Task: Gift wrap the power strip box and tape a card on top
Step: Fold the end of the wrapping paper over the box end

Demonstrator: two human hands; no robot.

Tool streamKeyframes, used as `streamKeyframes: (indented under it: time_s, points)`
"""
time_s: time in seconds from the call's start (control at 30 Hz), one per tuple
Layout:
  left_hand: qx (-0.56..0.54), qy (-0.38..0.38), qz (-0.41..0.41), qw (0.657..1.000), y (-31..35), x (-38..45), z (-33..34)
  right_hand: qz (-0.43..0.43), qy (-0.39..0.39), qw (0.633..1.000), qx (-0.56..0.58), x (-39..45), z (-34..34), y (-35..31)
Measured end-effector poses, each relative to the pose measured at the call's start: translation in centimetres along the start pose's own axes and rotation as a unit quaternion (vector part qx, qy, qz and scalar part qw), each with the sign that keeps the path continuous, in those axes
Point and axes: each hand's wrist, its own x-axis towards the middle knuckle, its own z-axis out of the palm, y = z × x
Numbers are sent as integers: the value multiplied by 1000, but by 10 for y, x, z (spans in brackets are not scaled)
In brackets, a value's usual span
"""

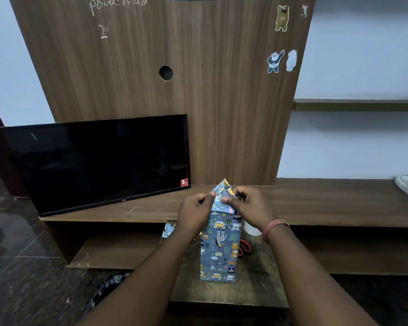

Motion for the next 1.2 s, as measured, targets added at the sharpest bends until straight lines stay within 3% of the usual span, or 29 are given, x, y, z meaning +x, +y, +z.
streamKeyframes:
  time_s: [0.33, 0.5, 0.6, 0.7, 0.8, 0.87, 1.03, 1.2]
  points:
    - [-26, -38, 28, 999, -2, -5, -3, 48, 72, 996, -2, 2, 5, 25]
    - [-27, -39, 36, 998, -8, -1, -3, 66, 37, 989, 126, -12, 8, 24]
    - [-48, -54, 50, 996, -7, 2, -3, 77, 58, 970, 222, -11, 10, 20]
    - [-75, -51, -3, 996, -3, 7, -6, 110, 54, 951, 285, -6, 9, 19]
    - [-112, -100, -77, 986, 6, 11, -10, 140, 5, 934, 329, -4, 5, 15]
    - [-98, -128, -96, 982, 13, 12, -12, 160, -20, 932, 324, 0, 1, 14]
    - [-65, -115, -120, 984, 16, 19, -12, 173, -55, 960, 213, 14, -10, 15]
    - [35, -113, -54, 991, 19, 26, -10, 110, -68, 990, 50, 20, -23, 1]
